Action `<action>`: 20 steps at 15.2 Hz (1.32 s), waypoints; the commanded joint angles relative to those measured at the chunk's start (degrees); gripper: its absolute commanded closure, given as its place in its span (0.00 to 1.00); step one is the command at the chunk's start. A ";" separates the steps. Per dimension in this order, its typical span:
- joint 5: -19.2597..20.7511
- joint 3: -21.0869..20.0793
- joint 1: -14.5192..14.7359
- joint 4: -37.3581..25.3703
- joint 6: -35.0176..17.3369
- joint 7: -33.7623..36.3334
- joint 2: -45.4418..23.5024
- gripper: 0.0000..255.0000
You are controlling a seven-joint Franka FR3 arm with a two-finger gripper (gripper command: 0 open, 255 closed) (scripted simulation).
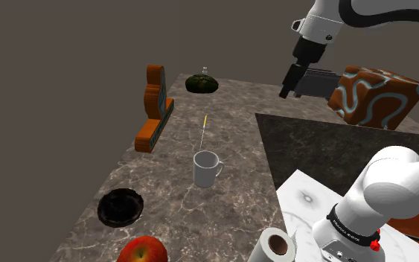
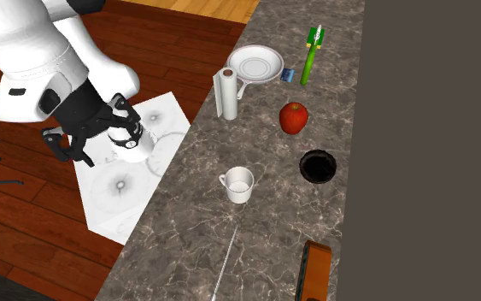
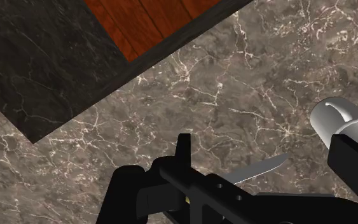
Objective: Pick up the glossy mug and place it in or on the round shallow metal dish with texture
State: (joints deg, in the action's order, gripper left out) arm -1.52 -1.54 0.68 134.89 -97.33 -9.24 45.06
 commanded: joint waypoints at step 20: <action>-3.51 -20.86 5.18 1.79 -22.57 19.14 -23.14 0.00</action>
State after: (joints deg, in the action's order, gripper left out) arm -5.22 -21.22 5.67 137.04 -118.92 8.55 23.41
